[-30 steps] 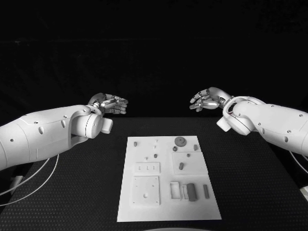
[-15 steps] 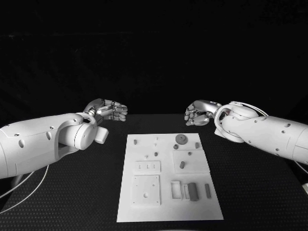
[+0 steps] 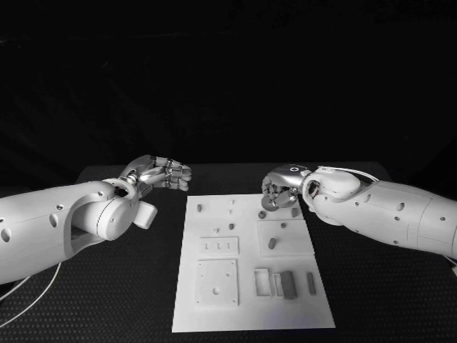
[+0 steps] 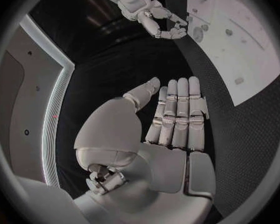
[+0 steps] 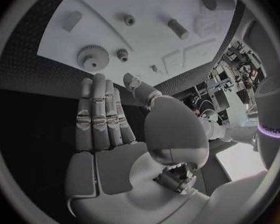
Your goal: Assemble the parts on the task board
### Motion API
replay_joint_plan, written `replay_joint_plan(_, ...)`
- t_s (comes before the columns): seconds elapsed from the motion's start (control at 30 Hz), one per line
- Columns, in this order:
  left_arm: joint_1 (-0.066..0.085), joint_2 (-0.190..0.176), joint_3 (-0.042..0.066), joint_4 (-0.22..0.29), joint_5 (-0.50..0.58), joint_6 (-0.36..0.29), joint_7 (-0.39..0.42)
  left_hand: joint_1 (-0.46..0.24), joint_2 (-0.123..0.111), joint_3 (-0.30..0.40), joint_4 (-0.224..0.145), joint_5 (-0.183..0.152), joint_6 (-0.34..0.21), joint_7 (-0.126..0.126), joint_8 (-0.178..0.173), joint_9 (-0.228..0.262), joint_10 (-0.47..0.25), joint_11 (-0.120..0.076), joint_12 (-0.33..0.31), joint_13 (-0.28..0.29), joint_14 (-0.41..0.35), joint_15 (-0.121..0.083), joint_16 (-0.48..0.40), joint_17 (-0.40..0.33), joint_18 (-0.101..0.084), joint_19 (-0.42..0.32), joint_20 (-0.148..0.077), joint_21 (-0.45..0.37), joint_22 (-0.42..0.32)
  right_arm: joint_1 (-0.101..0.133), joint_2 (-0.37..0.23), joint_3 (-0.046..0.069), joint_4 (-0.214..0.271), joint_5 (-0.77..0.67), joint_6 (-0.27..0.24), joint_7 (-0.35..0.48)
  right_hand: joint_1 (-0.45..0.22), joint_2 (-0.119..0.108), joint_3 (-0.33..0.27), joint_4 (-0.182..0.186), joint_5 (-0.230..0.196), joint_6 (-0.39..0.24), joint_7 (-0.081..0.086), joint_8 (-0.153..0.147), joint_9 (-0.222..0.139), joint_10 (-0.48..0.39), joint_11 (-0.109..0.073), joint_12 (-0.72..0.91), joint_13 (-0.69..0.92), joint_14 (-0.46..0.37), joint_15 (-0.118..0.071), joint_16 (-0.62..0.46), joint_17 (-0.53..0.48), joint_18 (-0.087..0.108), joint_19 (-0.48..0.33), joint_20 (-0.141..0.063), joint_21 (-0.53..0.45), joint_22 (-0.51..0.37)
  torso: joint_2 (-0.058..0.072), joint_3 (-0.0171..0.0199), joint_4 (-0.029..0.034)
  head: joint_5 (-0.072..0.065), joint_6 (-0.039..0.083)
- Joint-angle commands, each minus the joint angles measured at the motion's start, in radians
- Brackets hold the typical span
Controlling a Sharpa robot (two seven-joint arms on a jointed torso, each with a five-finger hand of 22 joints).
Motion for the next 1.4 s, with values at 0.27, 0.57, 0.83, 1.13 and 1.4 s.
replay_joint_plan(0.27, 0.005, -0.002, 0.001, 0.014, -0.013, 0.032, 0.02, -0.012, -0.006, 0.002, -0.008, 0.001, -0.005, 0.007, -0.009, -0.002, 0.0, 0.005, -0.007, -0.001, -0.006, 0.003, -0.007, 0.004, -0.014, -0.008, 0.004, -0.006, 0.003, -0.013, 0.007, -0.005, -0.002, -0.086, -0.004, -0.016, 0.024, -0.045, -0.058, -0.001, 0.004, 0.012, -0.025, -0.04, -0.014, -0.066, -0.074, 0.537, 0.651, -0.049, -0.072, 0.537, 0.386, 0.011, 0.055, -0.082, 0.37, 0.027, 0.03, 0.0014, 0.0112, -0.008, 0.004)
replay_joint_plan(0.57, 0.007, -0.004, 0.001, 0.016, -0.012, 0.037, 0.021, -0.015, -0.008, 0.003, -0.008, 0.001, -0.006, 0.007, -0.01, -0.002, 0.0, 0.006, -0.01, -0.001, -0.007, 0.003, -0.01, 0.006, -0.014, -0.009, 0.004, -0.006, 0.004, -0.022, 0.009, -0.005, -0.009, -0.085, -0.007, -0.022, 0.003, -0.04, -0.039, 0.007, 0.004, 0.034, -0.021, -0.047, -0.006, -0.203, -0.059, 0.828, 1.004, -0.024, -0.069, 0.754, 0.439, 0.013, 0.058, -0.117, 0.604, 0.028, 0.04, 0.0029, 0.0157, -0.012, 0.008)
replay_joint_plan(0.83, 0.007, -0.003, 0.001, 0.017, -0.012, 0.04, 0.02, -0.017, -0.009, 0.003, -0.008, 0.001, -0.007, 0.008, -0.011, -0.002, 0.0, 0.006, -0.011, -0.001, -0.007, 0.003, -0.011, 0.007, -0.014, -0.009, 0.005, -0.007, 0.004, -0.026, 0.017, -0.005, -0.017, -0.09, 0.008, -0.022, -0.015, -0.028, -0.014, 0.009, 0.004, 0.047, -0.022, -0.045, 0.004, -0.234, -0.059, 0.969, 1.076, -0.038, -0.068, 0.839, 0.433, 0.013, 0.043, -0.131, 0.696, 0.024, 0.051, 0.004, 0.0184, -0.016, 0.013)
replay_joint_plan(1.13, 0.008, -0.003, 0.002, 0.019, -0.012, 0.045, 0.018, -0.019, -0.009, 0.004, -0.007, 0.001, -0.007, 0.008, -0.012, -0.002, 0.0, 0.007, -0.013, -0.001, -0.007, 0.004, -0.012, 0.008, -0.014, -0.01, 0.005, -0.007, 0.005, -0.029, 0.021, -0.005, -0.027, -0.098, 0.019, -0.022, -0.022, -0.014, -0.009, 0.01, 0.004, 0.062, -0.028, -0.039, 0.009, -0.226, -0.065, 0.995, 1.073, -0.012, -0.072, 0.866, 0.45, 0.013, 0.048, -0.139, 0.718, 0.023, 0.064, 0.0054, 0.0238, -0.022, 0.014)
replay_joint_plan(1.4, 0.008, -0.003, 0.002, 0.016, -0.012, 0.048, 0.015, -0.021, -0.01, 0.004, -0.006, 0.001, -0.009, 0.009, -0.013, -0.002, -0.001, 0.007, -0.015, -0.001, -0.007, 0.004, -0.014, 0.009, -0.014, -0.01, 0.005, -0.008, 0.006, -0.033, 0.021, -0.005, -0.026, -0.101, 0.035, -0.018, -0.027, -0.003, -0.007, 0.01, 0.004, 0.074, -0.032, -0.034, 0.012, -0.222, -0.068, 1.004, 1.069, -0.005, -0.075, 0.876, 0.452, 0.013, 0.048, -0.142, 0.726, 0.022, 0.072, 0.0062, 0.0239, -0.023, 0.014)
